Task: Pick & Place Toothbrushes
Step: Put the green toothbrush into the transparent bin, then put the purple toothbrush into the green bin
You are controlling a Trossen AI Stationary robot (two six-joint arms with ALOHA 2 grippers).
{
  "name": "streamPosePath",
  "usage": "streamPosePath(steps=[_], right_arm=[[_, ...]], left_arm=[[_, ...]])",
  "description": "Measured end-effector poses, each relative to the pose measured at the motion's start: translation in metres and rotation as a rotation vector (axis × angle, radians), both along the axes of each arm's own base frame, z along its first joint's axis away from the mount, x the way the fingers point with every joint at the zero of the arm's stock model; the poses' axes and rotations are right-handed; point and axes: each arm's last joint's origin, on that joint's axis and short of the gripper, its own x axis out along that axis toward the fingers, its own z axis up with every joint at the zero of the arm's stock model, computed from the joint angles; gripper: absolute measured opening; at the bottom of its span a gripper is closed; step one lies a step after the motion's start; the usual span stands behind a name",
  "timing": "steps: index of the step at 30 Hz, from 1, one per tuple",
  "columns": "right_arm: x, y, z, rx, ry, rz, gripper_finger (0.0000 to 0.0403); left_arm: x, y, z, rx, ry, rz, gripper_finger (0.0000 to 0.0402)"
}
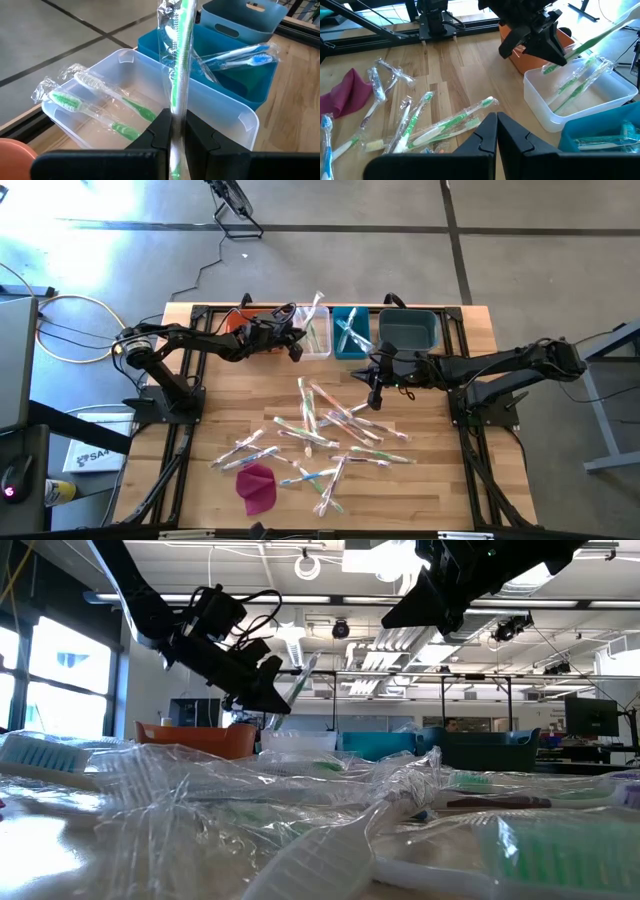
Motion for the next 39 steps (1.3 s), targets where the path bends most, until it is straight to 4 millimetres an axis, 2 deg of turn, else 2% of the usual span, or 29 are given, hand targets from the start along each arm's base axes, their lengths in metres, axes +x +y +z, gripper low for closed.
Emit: streamPosePath(steps=[20,27,32,35,39], right_arm=[[0.0,0.0,0.0,0.0,0.0,0.0,0.0004],[0.0,0.0,0.0,0.0,0.0,0.0,0.0004],[0.0,0.0,0.0,0.0,0.0,0.0,0.0004],[0.0,0.0,0.0,0.006,-0.001,-0.002,0.0004],[0.0,0.0,0.0,0.01,-0.002,-0.004,0.0004]], left_arm=[[0.0,0.0,0.0,0.011,0.003,0.003,0.0032],[0.0,0.001,-0.005,0.0,0.024,0.004,0.0096],[0.006,0.004,-0.018,-0.007,0.023,0.013,0.0144],[0.01,0.007,-0.026,0.0,-0.004,0.034,0.016],[0.012,0.008,-0.032,-0.001,-0.002,0.044,0.0161]])
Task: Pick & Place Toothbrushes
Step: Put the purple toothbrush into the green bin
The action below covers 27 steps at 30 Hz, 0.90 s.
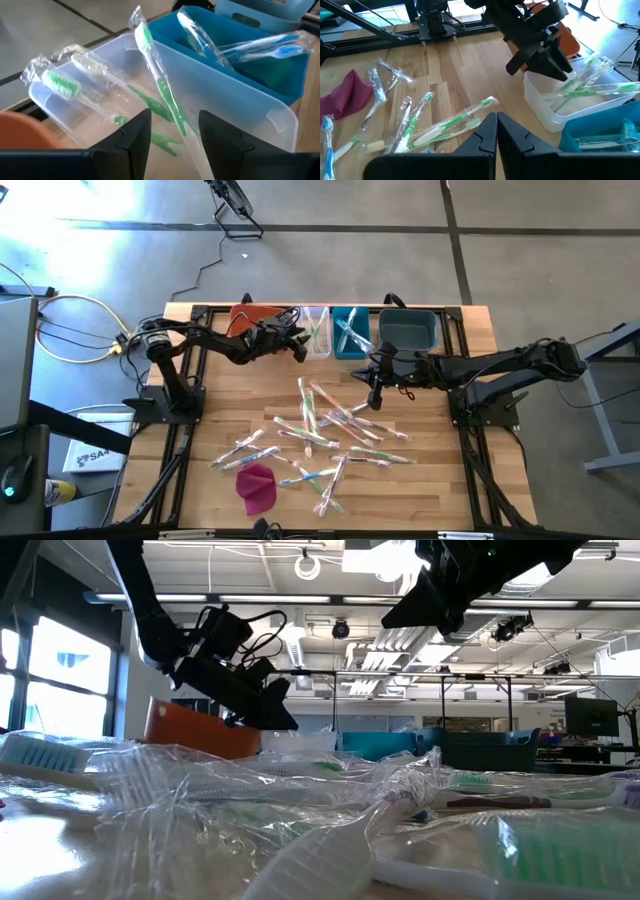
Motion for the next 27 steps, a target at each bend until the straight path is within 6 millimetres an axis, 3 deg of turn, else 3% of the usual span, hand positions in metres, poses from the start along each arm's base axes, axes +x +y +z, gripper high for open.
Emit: streamPosePath(steps=[4,13,27], right_arm=[[0.0,0.0,0.0,0.0,0.0,0.0,0.0004],[0.0,0.0,0.0,0.0,0.0,0.0,0.0004],[0.0,0.0,0.0,-0.002,0.002,0.001,0.0004]], left_arm=[[-0.001,-0.001,0.004,0.003,-0.009,-0.002,0.0152],[-0.005,-0.006,0.033,0.078,-0.064,-0.039,0.0127],[-0.013,-0.037,0.082,0.205,-0.123,-0.148,0.0122]])
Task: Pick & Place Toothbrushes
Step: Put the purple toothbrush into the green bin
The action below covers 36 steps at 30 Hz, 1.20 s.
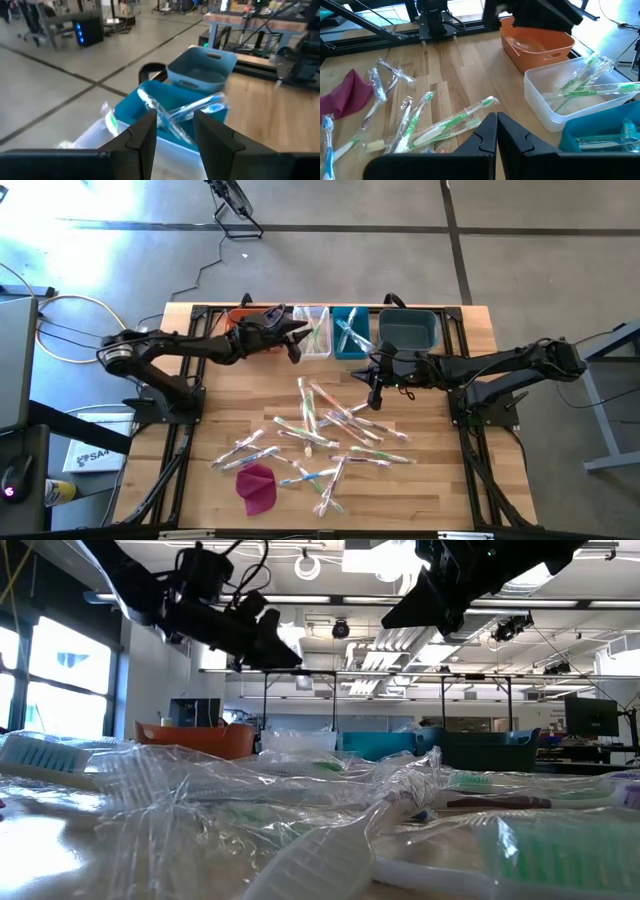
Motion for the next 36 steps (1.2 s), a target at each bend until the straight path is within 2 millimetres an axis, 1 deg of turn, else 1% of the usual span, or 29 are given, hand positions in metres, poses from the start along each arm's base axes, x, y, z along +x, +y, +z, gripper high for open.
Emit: streamPosePath(steps=[2,5,10,12,19,28,36], right_arm=[[0.0,0.0,0.0,0.0,0.0,0.0,0.0004],[0.0,0.0,0.0,0.0,0.0,0.0,0.0004],[0.0,0.0,0.0,-0.001,0.0,0.0,0.0004],[0.0,0.0,0.0,0.0,0.0,0.001,0.0004],[0.0,0.0,-0.001,0.002,0.006,0.008,0.0004],[0.0,0.0,0.0,0.003,0.004,0.008,0.0004],[0.0,0.0,0.0,0.002,0.003,0.008,0.0004]], left_arm=[[-0.003,-0.003,0.004,0.01,0.016,-0.007,0.0111],[-0.008,-0.005,0.01,0.014,0.024,-0.007,0.0081],[-0.011,-0.007,0.008,-0.008,0.081,-0.024,0.0016],[-0.01,-0.01,0.006,-0.006,0.101,-0.046,0.0004],[-0.005,-0.024,0.005,0.029,0.123,-0.108,0.0001],[-0.004,-0.025,0.005,0.016,0.119,-0.135,0.0003],[0.0,-0.038,0.006,0.002,0.101,-0.19,0.0003]])
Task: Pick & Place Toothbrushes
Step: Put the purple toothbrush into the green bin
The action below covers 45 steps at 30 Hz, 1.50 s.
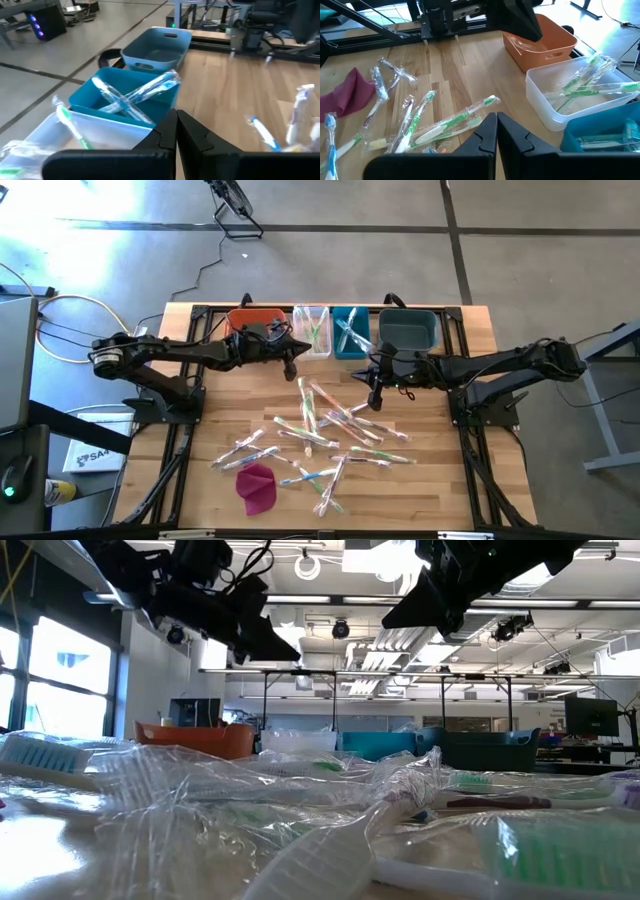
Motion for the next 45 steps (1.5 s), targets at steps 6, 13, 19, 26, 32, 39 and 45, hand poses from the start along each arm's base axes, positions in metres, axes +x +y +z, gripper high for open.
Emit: streamPosePath(steps=[6,13,19,26,32,39,45], right_arm=[[0.0,0.0,0.0,0.0,-0.002,0.0,0.0004],[0.0,0.0,0.0,0.0,-0.002,0.0,0.0004],[0.0,0.0,0.0,0.0,-0.002,0.0,0.0004],[0.0,0.0,0.0,0.0,-0.002,0.0,0.0004],[0.0,0.0,0.0,0.0,-0.002,0.0,0.0004],[0.0,0.0,0.0,0.0,-0.005,0.0,0.0004],[0.0,0.0,0.0,0.0,-0.005,0.0,0.0004]], left_arm=[[0.002,-0.008,0.0,0.0,-0.002,-0.03,0.0003],[0.003,-0.011,0.0,-0.001,-0.001,-0.042,0.0003],[0.003,-0.011,0.0,-0.008,-0.003,-0.04,0.0003],[0.004,-0.013,0.0,-0.006,-0.003,-0.047,0.0003],[0.006,-0.021,0.002,0.061,-0.001,-0.07,0.0001],[-0.006,-0.023,-0.001,0.084,-0.004,-0.05,0.0001],[-0.028,-0.027,-0.011,0.063,-0.007,-0.024,0.0]])
